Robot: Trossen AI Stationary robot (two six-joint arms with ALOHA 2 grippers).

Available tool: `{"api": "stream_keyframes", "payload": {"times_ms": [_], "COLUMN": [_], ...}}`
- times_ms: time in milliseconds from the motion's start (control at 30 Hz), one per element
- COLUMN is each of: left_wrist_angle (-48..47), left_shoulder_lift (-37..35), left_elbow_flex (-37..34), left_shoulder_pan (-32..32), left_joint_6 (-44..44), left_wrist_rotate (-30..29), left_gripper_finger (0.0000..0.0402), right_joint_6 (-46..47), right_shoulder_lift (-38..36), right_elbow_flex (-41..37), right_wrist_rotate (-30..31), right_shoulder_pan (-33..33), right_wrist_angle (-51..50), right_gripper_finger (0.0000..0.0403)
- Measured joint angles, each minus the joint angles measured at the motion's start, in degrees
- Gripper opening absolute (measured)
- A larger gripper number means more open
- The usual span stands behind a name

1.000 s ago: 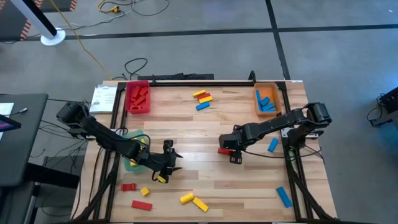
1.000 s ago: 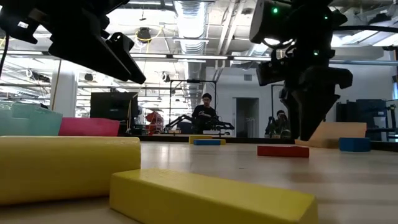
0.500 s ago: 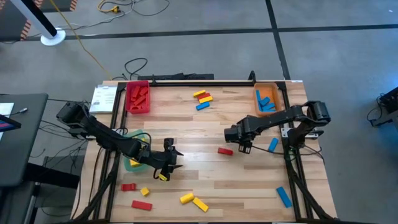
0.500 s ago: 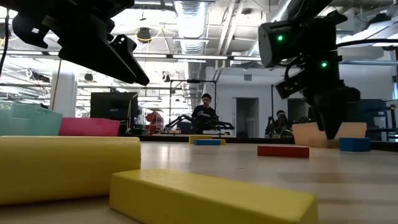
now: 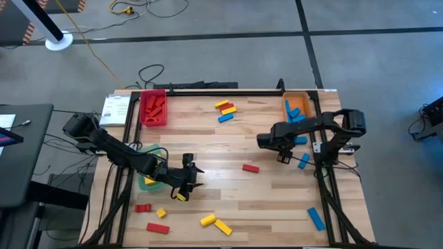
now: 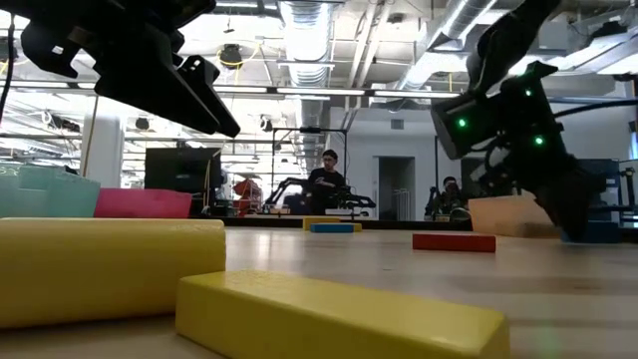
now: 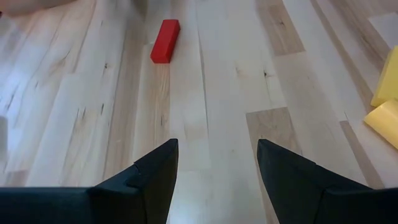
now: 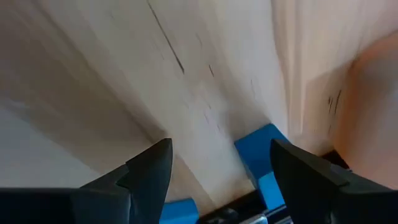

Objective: Sort blocks
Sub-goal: Put the blue block into the orange bin

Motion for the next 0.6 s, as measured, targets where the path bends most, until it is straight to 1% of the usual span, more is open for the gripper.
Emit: {"api": "stream_keyframes", "payload": {"times_ms": [233, 400, 533, 600], "left_wrist_angle": [1.53, 2.66, 2.65, 2.65], "left_shoulder_lift": [0.0, 0.0, 0.0, 0.0], "left_elbow_flex": [0.0, 0.0, 0.0, 0.0], "left_shoulder_pan": [0.63, 1.09, 1.11, 1.31], "left_joint_6": [0.62, 0.67, 1.07, 1.47], "left_wrist_rotate": [0.06, 1.6, 1.76, 1.82], "left_gripper_finger": [0.0215, 0.0215, 0.0215, 0.0215], "right_joint_6": [-2.4, -1.02, 0.0, 0.03], "right_shoulder_lift": [0.0, 0.0, 0.0, 0.0], "right_elbow_flex": [-1.09, -1.09, -1.09, -1.09], "right_wrist_rotate": [1.97, 2.91, 3.26, 4.61], "right_shoulder_pan": [-0.71, -0.66, -0.66, -0.66], "right_wrist_angle": [0.11, -2.41, -2.2, -1.78], "right_gripper_finger": [0.0286, 0.0286, 0.0286, 0.0286]}}
